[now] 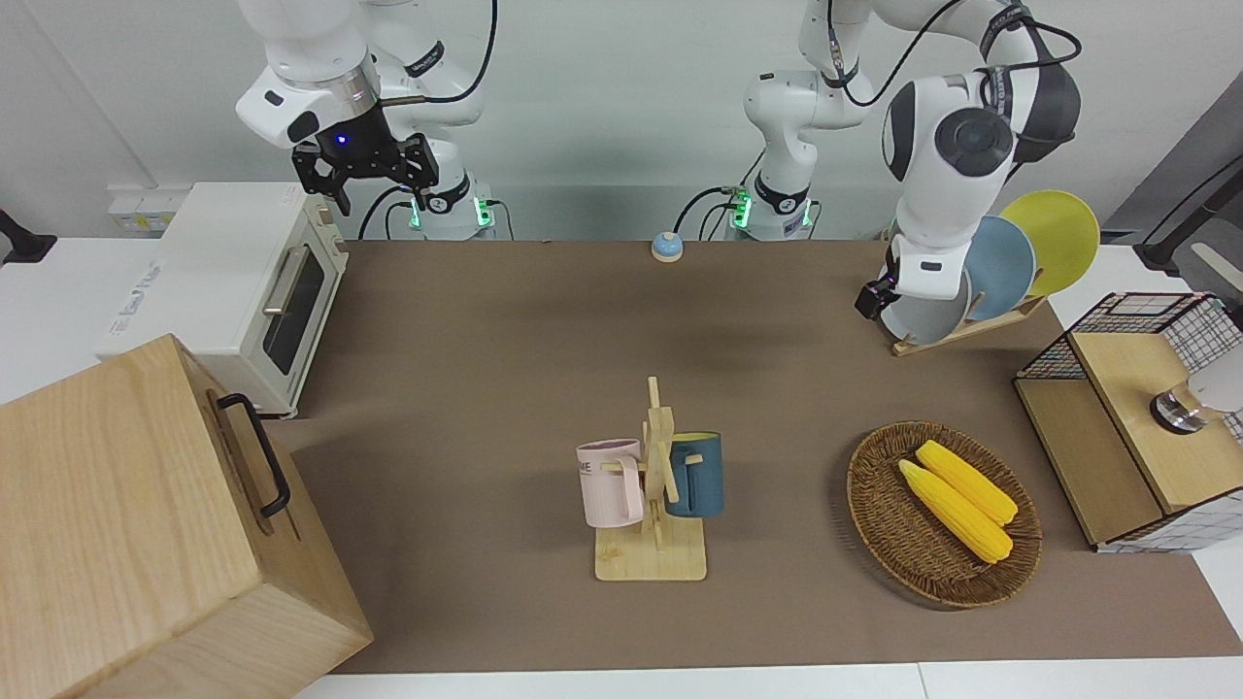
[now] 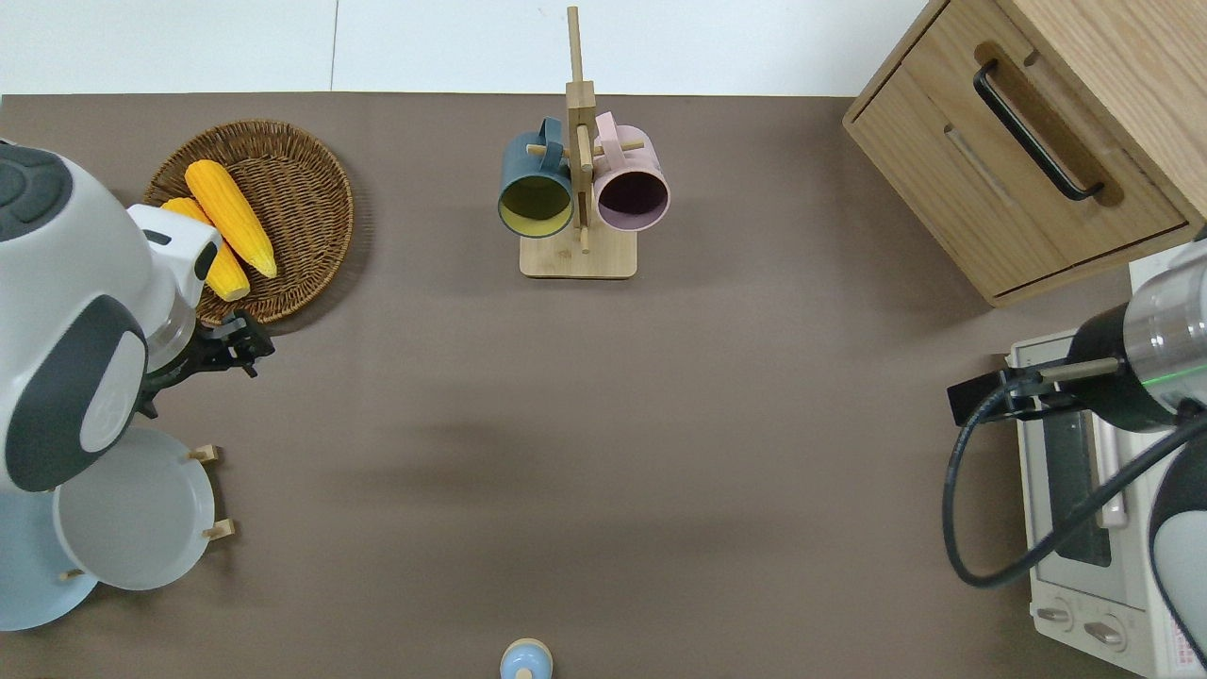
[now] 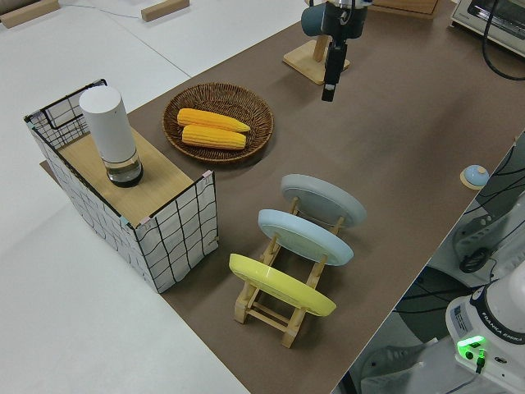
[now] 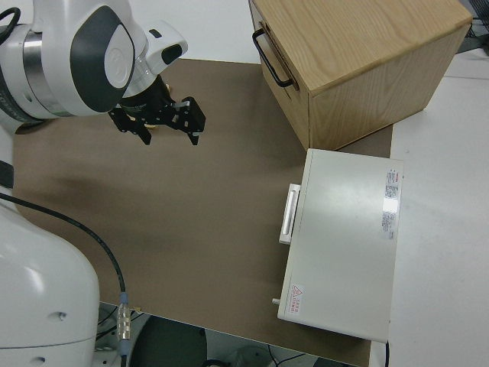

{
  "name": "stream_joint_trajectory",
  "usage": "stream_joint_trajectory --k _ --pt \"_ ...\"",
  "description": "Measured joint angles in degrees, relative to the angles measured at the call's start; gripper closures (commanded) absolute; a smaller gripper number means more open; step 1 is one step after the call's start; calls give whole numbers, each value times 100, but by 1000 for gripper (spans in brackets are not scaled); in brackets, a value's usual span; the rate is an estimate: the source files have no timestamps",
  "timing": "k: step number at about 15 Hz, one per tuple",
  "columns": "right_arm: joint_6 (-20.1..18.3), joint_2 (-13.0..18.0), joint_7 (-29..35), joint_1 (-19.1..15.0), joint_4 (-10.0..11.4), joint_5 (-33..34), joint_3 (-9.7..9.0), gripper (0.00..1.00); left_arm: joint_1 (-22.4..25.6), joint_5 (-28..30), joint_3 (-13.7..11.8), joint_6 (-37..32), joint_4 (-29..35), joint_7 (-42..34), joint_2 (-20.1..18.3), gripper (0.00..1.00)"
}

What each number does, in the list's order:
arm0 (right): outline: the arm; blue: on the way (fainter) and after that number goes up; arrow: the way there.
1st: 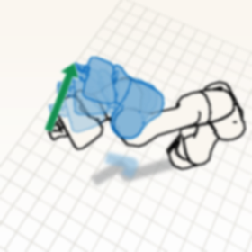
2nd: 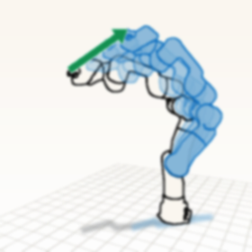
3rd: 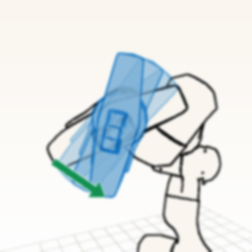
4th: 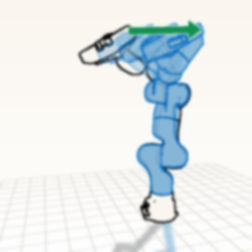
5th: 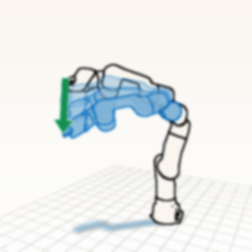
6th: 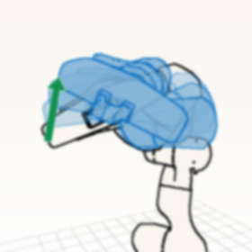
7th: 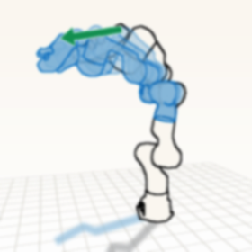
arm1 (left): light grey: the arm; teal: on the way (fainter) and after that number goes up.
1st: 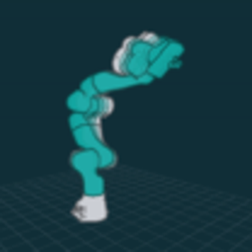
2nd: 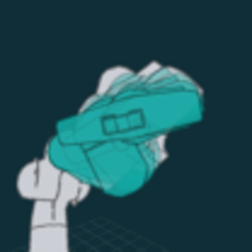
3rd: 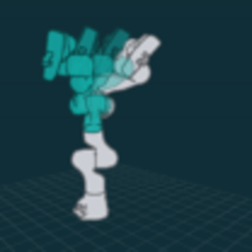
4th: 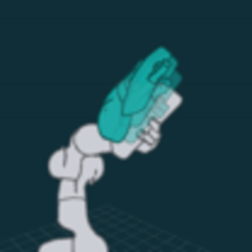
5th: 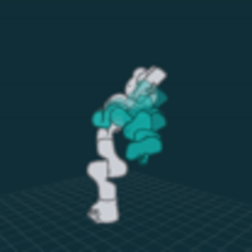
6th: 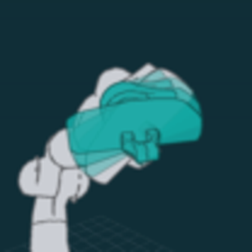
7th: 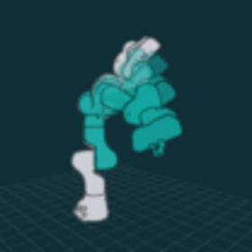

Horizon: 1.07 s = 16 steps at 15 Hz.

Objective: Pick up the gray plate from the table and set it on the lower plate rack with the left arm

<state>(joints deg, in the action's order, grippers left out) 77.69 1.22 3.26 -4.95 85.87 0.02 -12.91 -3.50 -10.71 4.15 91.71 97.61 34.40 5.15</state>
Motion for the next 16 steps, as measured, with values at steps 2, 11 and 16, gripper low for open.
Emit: stream_joint_trajectory --k 2,11,16 --pt "0 0 0 0 0 0 0 11 5 225 -3 199 -179 -490 -5 11" --pt "0 0 0 0 0 0 0 11 168 948 -84 637 -436 -2233 -4 7" --pt "0 0 0 0 0 0 0 11 166 961 -52 639 -441 -2216 -4 5"
